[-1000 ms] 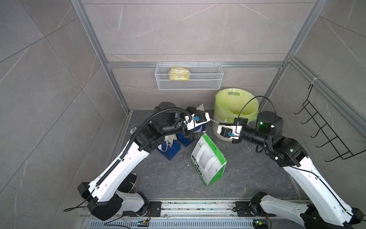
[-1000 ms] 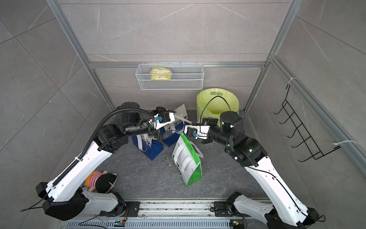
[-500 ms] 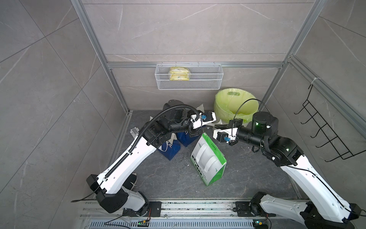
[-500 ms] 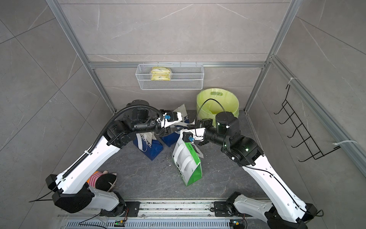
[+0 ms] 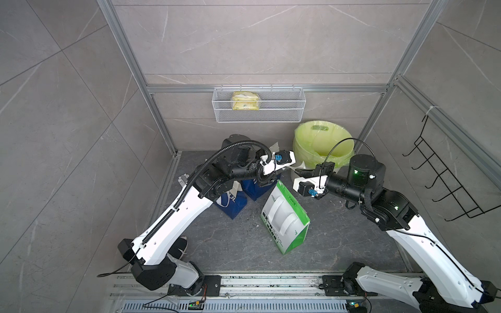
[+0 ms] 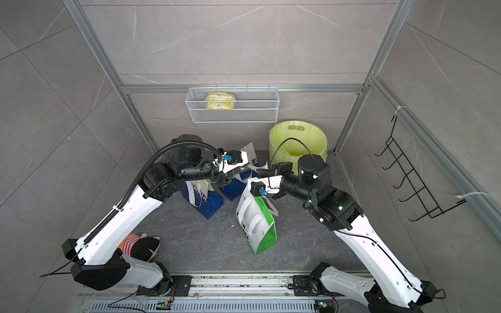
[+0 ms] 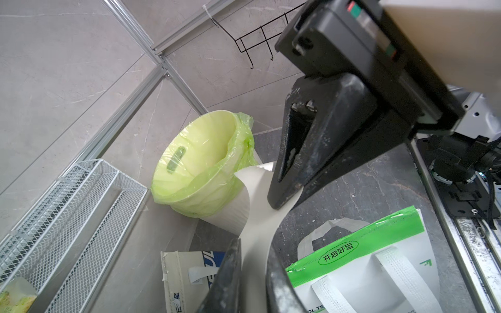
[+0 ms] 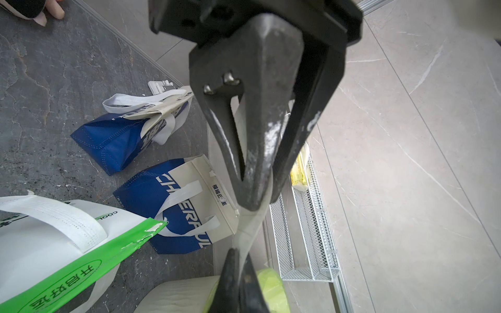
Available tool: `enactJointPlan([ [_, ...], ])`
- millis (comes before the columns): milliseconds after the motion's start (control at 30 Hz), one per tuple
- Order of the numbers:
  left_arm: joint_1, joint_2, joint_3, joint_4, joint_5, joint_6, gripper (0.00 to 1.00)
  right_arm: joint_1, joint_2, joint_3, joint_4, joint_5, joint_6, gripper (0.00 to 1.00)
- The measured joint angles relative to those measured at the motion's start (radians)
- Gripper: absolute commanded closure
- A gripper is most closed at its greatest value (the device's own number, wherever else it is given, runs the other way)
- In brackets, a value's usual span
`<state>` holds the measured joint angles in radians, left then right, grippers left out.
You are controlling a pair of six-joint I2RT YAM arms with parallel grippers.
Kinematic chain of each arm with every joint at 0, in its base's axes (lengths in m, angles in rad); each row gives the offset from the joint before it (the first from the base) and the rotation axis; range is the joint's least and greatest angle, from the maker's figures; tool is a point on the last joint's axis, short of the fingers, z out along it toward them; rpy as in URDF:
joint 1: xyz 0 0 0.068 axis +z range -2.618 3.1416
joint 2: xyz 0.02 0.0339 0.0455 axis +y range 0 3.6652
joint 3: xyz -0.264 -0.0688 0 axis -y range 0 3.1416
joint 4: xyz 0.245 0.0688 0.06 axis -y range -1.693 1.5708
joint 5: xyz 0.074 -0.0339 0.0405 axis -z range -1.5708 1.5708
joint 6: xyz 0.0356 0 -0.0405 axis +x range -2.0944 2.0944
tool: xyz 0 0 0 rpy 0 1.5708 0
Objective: Shred takeout receipts and throw away
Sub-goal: Shred the takeout receipt.
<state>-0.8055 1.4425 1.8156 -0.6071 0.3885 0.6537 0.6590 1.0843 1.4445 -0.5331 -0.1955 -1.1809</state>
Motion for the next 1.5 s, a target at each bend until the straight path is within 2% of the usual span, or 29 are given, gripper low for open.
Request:
enactJointPlan([
  [133,-0.003,-0.002,0.000,-0.004,0.020,-0.009,0.68,0.000,0.000,0.000,0.004,0.012,-0.002,1.00],
  [233,-0.005,-0.005,0.000,-0.009,0.035,-0.017,0.66,0.000,0.000,0.000,0.010,0.020,-0.001,1.00],
  [367,-0.005,-0.006,0.000,-0.021,0.038,-0.020,0.72,0.002,0.000,0.000,0.013,0.024,-0.001,1.00],
  [767,-0.005,-0.002,0.000,-0.019,0.036,-0.026,0.81,0.009,-0.009,-0.013,0.026,0.023,-0.001,1.00],
  [833,-0.005,-0.002,0.000,-0.014,0.033,-0.027,0.87,0.010,-0.014,-0.020,0.031,0.023,-0.002,1.00],
  [900,-0.005,-0.002,0.000,-0.010,0.032,-0.030,0.99,0.010,-0.018,-0.026,0.039,0.023,-0.002,1.00],
  [1100,-0.004,0.003,0.000,0.010,0.044,-0.045,1.00,0.013,-0.048,-0.072,0.087,0.023,-0.003,1.00],
  [1167,0.007,0.009,0.000,0.014,0.071,-0.077,1.00,0.015,-0.069,-0.106,0.115,0.019,-0.013,1.00],
  [1267,0.055,0.027,0.001,0.043,0.198,-0.167,1.00,0.020,-0.099,-0.154,0.177,0.011,-0.034,1.00],
  [1400,0.190,0.039,-0.028,0.191,0.340,-0.363,1.00,0.027,-0.155,-0.225,0.217,-0.001,-0.077,1.00],
  [1500,0.261,0.063,-0.025,0.298,0.401,-0.482,1.00,0.035,-0.207,-0.278,0.233,-0.011,-0.103,1.00],
])
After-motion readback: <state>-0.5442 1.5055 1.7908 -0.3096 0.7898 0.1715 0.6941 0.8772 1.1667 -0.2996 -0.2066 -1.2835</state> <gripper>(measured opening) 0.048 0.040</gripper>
